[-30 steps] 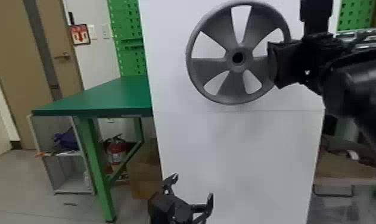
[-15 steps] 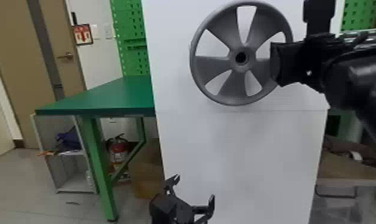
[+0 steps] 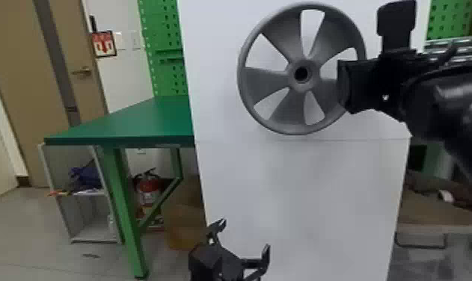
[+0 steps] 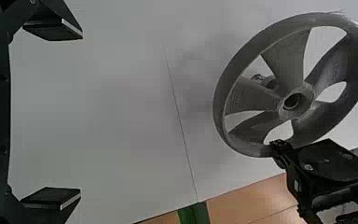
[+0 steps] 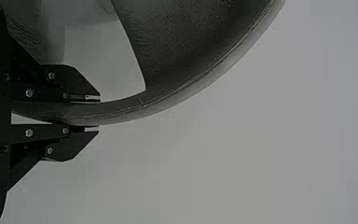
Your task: Hold the wheel and insert it
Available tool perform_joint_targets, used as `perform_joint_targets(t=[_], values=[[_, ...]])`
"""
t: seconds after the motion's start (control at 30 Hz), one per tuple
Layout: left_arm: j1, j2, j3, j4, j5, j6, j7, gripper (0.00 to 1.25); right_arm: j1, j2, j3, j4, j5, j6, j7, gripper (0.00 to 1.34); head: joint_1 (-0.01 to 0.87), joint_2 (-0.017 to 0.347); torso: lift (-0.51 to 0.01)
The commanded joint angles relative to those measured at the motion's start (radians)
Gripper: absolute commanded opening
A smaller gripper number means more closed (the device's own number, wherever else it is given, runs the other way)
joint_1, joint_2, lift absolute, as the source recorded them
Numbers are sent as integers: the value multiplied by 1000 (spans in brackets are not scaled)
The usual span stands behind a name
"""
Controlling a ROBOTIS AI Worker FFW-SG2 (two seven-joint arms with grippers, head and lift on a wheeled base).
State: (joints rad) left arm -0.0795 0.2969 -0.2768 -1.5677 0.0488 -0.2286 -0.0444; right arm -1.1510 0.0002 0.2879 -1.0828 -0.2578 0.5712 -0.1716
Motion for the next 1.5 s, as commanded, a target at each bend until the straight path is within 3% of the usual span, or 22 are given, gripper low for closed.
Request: perform_joint_targets(t=[0.0, 0.4, 0.87, 1.13, 1.33, 1.47], values=[[0, 5, -1, 0, 5, 0, 1, 1147, 8, 1, -4, 0, 2, -4, -206, 181, 344, 310, -483], [0, 13, -2, 0, 5, 0, 6, 1147, 19, 1, 27, -12, -3, -17, -267, 181, 344, 310, -483], [0, 47, -32, 0, 20, 0, 35, 1147, 34, 1, 56, -15, 2, 9, -422, 181, 344, 310, -483], [-3, 56, -39, 0, 20, 2, 41, 1147, 36, 1, 73, -32, -14, 9, -430, 181, 344, 310, -483], [-8, 65, -50, 0, 22, 2, 46, 1147, 36, 1, 77, -34, 48, 9, -433, 181, 344, 310, -483], [-9, 68, -53, 0, 28, 2, 57, 1147, 37, 1, 74, -31, 43, 9, -433, 181, 344, 310, -483]])
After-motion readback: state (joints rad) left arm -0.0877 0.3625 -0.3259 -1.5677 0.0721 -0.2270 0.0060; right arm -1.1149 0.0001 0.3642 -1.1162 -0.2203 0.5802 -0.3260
